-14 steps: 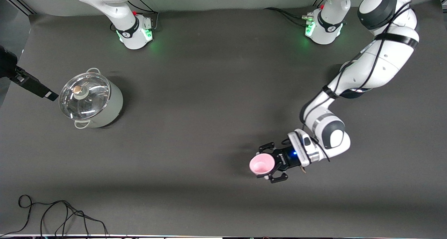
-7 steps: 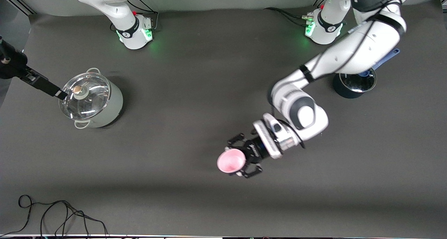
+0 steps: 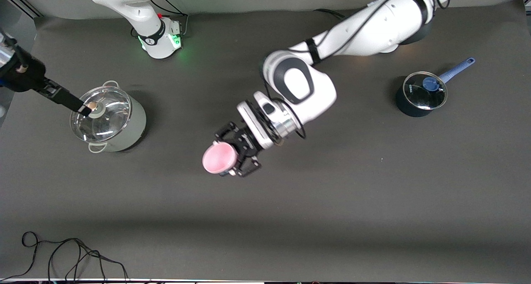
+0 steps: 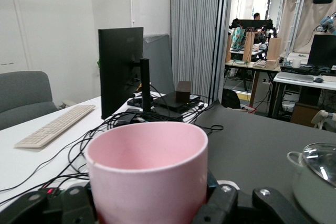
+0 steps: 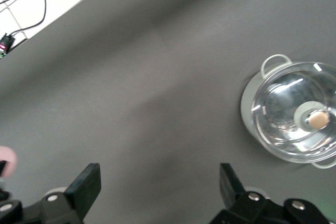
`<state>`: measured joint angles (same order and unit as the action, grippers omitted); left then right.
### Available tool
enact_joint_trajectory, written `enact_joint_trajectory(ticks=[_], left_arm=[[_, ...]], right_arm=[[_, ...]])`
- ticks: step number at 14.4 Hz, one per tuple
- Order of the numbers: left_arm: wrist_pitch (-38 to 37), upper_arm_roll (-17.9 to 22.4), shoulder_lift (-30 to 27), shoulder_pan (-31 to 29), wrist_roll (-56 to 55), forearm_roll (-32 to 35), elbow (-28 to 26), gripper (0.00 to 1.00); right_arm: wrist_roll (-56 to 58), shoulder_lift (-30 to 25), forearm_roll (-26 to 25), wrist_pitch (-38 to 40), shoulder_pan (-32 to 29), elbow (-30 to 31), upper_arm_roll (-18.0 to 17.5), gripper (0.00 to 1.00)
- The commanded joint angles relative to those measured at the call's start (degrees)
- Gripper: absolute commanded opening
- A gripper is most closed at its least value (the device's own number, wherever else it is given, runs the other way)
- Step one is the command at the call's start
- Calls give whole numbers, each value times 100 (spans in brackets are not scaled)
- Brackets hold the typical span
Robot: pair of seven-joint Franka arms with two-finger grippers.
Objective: Transfer pink cup from left to right arm
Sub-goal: 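Carry the pink cup with the left gripper toward the right gripper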
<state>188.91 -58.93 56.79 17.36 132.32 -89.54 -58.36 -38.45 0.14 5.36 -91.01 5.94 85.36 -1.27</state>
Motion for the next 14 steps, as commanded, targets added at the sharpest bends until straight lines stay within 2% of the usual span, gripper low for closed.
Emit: enact_joint_trajectory(ticks=[1,4,7,10,14], left_arm=[[250,154,-54,372,-128,-11,350,0],[550,198,-46,820,-128,-11,685,0],[690,303,-54,1058,-128,-11,747,0],[875,645,-63,1488,-346,-2,1027,0],[875,1225,-160,1770,-944,6,1028,0]], right_arm=[[-539,345,61,284,354,-711,-31,100],[-987,1125,210,890,741,-1897,-48,100],[-1760,1523,360,909,978,-2515,-75,100],[-2261,1559,351,909,1338,-2481,-75,100],[-2737,1585,360,909,1603,-2358,-75,100]])
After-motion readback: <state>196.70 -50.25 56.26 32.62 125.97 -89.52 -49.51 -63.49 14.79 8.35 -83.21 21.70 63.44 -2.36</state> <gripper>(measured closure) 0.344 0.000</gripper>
